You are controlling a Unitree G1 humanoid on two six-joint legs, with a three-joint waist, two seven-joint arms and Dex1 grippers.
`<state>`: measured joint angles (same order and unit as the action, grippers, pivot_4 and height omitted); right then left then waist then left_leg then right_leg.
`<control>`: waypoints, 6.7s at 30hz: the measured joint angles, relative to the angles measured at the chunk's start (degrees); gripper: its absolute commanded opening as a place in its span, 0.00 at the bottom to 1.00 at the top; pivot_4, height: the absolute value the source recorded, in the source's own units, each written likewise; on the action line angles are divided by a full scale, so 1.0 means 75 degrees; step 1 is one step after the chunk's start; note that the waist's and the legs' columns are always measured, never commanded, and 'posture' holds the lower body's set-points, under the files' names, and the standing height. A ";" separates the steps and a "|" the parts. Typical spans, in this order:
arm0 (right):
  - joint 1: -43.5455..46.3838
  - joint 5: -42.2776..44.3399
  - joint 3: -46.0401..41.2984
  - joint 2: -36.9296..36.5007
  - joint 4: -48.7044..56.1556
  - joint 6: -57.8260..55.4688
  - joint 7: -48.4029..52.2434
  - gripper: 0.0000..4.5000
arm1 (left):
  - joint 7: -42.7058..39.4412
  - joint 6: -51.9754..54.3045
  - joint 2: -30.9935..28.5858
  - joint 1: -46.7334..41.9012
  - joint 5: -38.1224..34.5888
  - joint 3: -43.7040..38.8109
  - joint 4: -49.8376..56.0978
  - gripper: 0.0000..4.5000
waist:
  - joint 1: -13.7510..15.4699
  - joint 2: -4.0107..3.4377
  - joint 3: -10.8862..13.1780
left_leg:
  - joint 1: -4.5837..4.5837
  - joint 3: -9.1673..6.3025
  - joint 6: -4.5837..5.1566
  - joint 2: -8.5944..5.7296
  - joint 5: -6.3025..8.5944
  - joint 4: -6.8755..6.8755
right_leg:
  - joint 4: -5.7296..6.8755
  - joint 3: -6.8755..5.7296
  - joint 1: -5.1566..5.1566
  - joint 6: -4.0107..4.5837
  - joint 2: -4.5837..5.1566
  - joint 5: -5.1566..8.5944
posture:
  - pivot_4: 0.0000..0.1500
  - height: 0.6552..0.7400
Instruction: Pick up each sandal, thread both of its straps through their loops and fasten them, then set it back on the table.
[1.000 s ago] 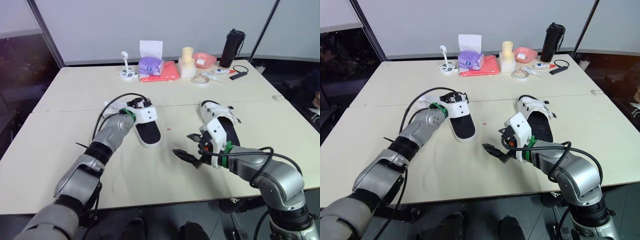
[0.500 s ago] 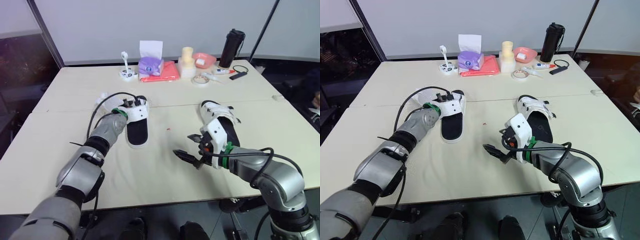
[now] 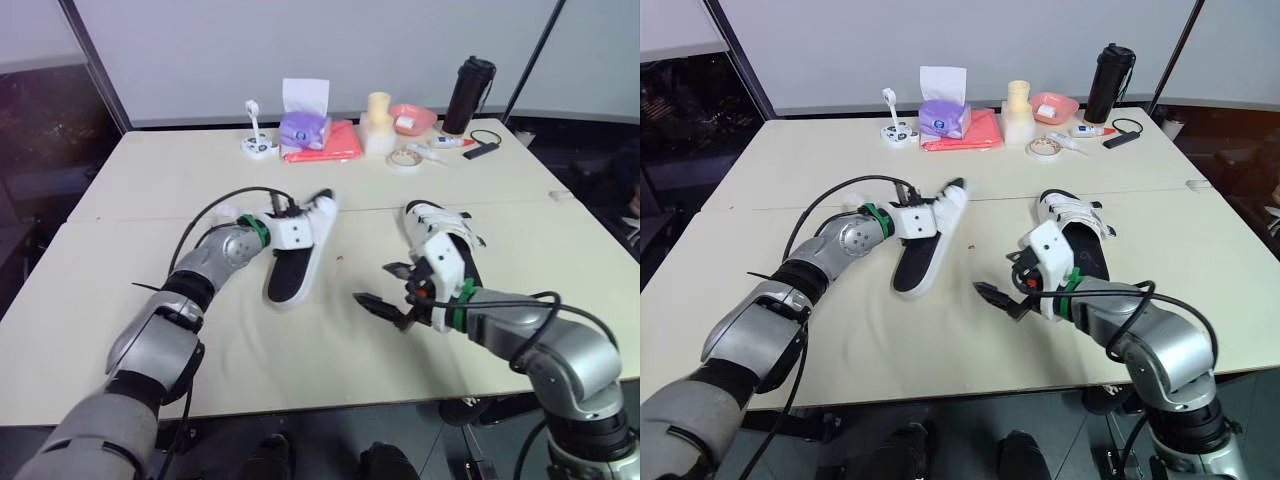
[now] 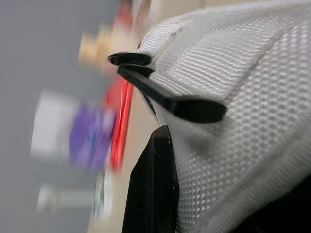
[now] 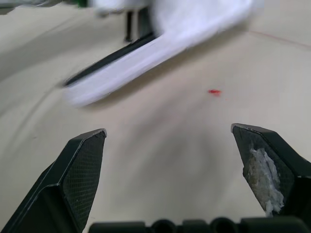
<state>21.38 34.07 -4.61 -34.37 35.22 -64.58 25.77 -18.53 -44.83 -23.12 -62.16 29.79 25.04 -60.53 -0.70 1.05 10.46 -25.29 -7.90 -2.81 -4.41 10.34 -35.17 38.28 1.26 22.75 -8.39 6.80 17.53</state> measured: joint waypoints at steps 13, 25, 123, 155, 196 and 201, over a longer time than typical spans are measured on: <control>0.0172 0.0147 -0.1128 -0.1218 -0.0423 0.0176 0.0655 1.00 | 0.0435 -0.4718 -0.0352 -0.1148 0.2667 0.1613 0.0186 0.01 | -0.0013 -0.0001 0.0000 | -0.0003 0.0007 0.0004 -0.0001 0.0001 -0.0002 | 0.0001 0.0001 0.0000 -0.0003 -0.0001 0.0001 | 1.00 0.93; 0.0201 0.0311 -0.1319 -0.1291 -0.0382 0.0175 0.0628 1.00 | 0.4268 -0.4409 -0.0484 -0.1275 0.5611 0.2930 0.0688 0.33 | 0.0014 0.0000 0.0000 | -0.0002 0.0005 0.0005 -0.0005 0.0001 -0.0017 | 0.0004 -0.0002 -0.0011 -0.0009 0.0000 -0.0002 | 1.00 0.93; -0.0787 -0.2750 0.3037 -0.0426 -0.1301 0.3463 0.2020 0.00 | -0.5134 0.8980 -0.0044 -0.2291 -0.5223 -0.8516 -0.6752 0.97 | -0.0431 0.0015 -0.0007 | 0.0028 -0.0002 0.0012 0.0008 0.0005 -0.0055 | 0.0111 -0.0033 -0.0003 -0.0024 -0.0002 0.0008 | 1.00 0.93; -0.0737 -0.2990 0.2957 -0.0283 -0.1323 0.3311 0.2153 0.00 | -0.2537 1.3986 0.2064 0.1304 -0.8999 -0.7631 0.4085 0.01 | -0.0241 0.0016 -0.0010 | 0.0041 -0.0004 0.0007 0.0016 0.0007 -0.0069 | 0.0104 -0.0004 -0.0018 -0.0014 -0.0001 0.0003 | 1.00 0.93; -0.0586 -0.3112 0.2957 -0.0227 -0.1730 0.3509 0.2541 0.00 | -0.9058 0.2307 -0.1360 0.4421 -0.5228 -0.0493 0.7451 0.98 | -0.0179 -0.0003 -0.0021 | 0.0118 0.0009 0.0005 0.0042 0.0009 0.0026 | -0.0028 0.0017 -0.0087 0.0032 -0.0003 -0.0017 | 1.00 0.93; -0.0543 -0.3171 0.2960 -0.0229 -0.1784 0.3557 0.2644 0.00 | -0.9405 0.1373 -0.1569 0.4412 -0.5421 -0.0457 0.7483 0.98 | -0.0182 -0.0003 -0.0020 | 0.0118 0.0009 0.0006 0.0042 0.0009 0.0026 | -0.0028 0.0016 -0.0088 0.0031 -0.0003 -0.0017 | 1.00 0.93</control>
<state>17.31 10.29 17.59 -36.09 21.85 -37.90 45.60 -89.07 -34.53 -34.89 -29.07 -10.87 21.61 -4.41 -2.07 1.03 10.31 -24.40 -7.84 -2.77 -4.10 10.41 -34.98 38.07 1.38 22.09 -8.16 6.78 17.40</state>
